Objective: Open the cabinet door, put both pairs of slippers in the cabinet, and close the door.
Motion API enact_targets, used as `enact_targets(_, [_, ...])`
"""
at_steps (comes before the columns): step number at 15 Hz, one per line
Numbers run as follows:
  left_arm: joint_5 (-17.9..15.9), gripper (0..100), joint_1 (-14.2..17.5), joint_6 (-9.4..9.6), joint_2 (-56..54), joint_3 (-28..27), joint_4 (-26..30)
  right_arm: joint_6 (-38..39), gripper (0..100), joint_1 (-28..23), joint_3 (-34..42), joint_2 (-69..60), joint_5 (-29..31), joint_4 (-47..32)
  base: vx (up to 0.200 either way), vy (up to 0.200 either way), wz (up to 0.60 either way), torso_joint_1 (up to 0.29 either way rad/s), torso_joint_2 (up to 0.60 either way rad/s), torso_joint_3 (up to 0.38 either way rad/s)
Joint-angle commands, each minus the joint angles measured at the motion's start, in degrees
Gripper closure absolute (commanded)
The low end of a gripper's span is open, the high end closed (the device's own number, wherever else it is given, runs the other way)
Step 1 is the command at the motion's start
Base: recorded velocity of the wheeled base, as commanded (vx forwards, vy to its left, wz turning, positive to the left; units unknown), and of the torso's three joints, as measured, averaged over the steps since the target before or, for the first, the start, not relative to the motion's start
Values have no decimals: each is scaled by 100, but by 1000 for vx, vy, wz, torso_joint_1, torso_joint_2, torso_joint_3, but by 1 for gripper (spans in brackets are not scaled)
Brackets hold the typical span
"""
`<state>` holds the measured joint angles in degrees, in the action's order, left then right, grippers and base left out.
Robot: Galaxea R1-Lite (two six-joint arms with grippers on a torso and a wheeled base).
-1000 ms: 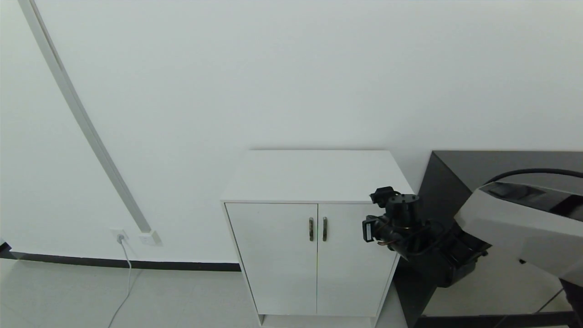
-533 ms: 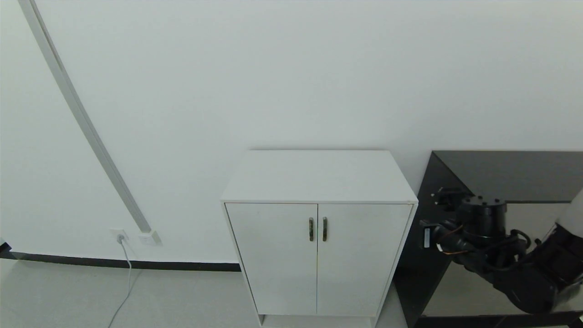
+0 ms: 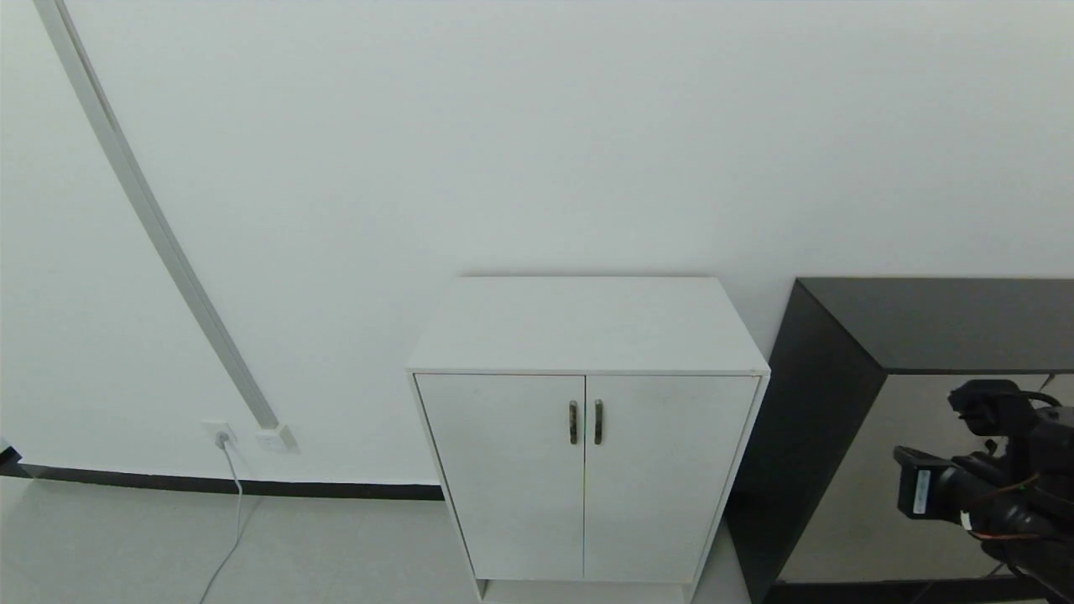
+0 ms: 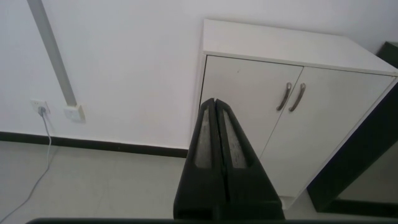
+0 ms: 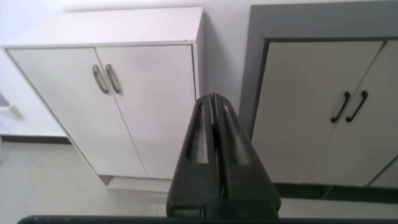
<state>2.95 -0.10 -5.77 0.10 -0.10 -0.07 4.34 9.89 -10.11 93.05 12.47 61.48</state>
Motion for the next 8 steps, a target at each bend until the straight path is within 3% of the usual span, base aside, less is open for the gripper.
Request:
enact_targets(1, [4, 100, 1, -3, -1, 1, -1, -153, 100, -92, 712, -1079, 1, -13, 0, 0, 0, 0, 0, 0])
enact_targets(4, [4, 100, 1, -3, -1, 1, -1, -320, 100, -127, 1011, -2063, 10, -400, 0, 0, 0, 0, 0, 0])
enact_targets(8, [4, 100, 1, -3, -1, 1, -1, -619, 100, -242, 1011, -4163, -61, -2404, 0, 0, 0, 0, 0, 0])
